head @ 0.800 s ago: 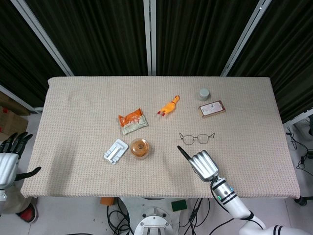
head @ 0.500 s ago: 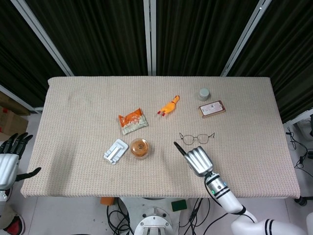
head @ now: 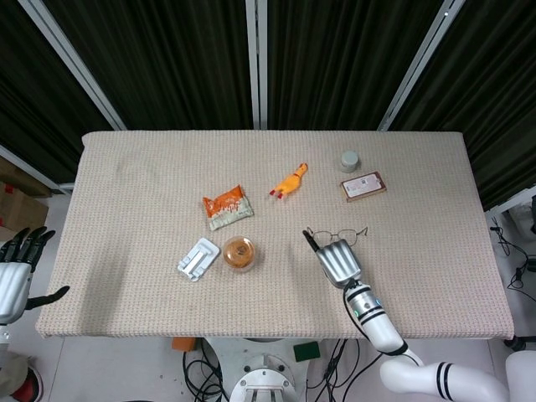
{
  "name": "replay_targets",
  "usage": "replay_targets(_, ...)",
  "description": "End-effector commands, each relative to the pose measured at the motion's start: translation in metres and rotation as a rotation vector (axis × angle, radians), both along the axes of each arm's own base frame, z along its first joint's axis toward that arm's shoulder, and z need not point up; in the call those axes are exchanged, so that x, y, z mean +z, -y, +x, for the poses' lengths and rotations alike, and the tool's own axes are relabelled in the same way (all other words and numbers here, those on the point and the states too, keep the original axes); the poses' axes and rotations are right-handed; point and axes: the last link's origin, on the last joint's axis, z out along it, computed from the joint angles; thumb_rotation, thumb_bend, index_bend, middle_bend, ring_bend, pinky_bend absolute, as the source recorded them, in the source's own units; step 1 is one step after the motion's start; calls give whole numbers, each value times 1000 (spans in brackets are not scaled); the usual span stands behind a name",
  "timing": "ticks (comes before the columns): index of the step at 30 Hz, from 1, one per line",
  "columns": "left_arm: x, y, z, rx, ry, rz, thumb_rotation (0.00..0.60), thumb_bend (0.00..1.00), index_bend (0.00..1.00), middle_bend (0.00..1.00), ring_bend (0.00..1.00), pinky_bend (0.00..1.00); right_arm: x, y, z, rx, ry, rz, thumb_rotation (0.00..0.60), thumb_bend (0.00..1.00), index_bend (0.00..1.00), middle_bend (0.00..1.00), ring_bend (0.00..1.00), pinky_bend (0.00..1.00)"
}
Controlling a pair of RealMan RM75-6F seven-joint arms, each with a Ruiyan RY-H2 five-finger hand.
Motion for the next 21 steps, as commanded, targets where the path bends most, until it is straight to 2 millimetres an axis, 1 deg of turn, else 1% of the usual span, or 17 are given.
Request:
replay_targets(1, -2, 0, 0, 0, 1, -11, 527, 22, 124, 82, 28, 161, 3, 6, -5, -33, -23, -37, 600, 776, 0, 925, 864, 908)
replay_targets(9, -5, -2, 2, -11, 0, -22, 522, 22, 124, 82, 28, 161, 7, 10, -24, -139, -52, -73, 600, 776, 0, 925, 864, 908)
replay_targets(16, -4, -1, 1, -5, -1, -19, 524, 22, 124, 82, 28, 161, 2, 11, -42, -231, -70, -19, 600, 776, 0, 925, 864, 908)
replay_targets(18, -4, -1, 1, -6, -2, -18, 524, 22, 124, 82, 28, 161, 2, 11, -42, -233, -60, -15, 600, 776, 0, 925, 864, 908)
replay_targets(21, -3, -2, 2, -8, -3, -18, 523, 23, 124, 82, 28, 161, 7, 7, -35, -192, -20, -29, 600, 776, 0, 925, 864, 908)
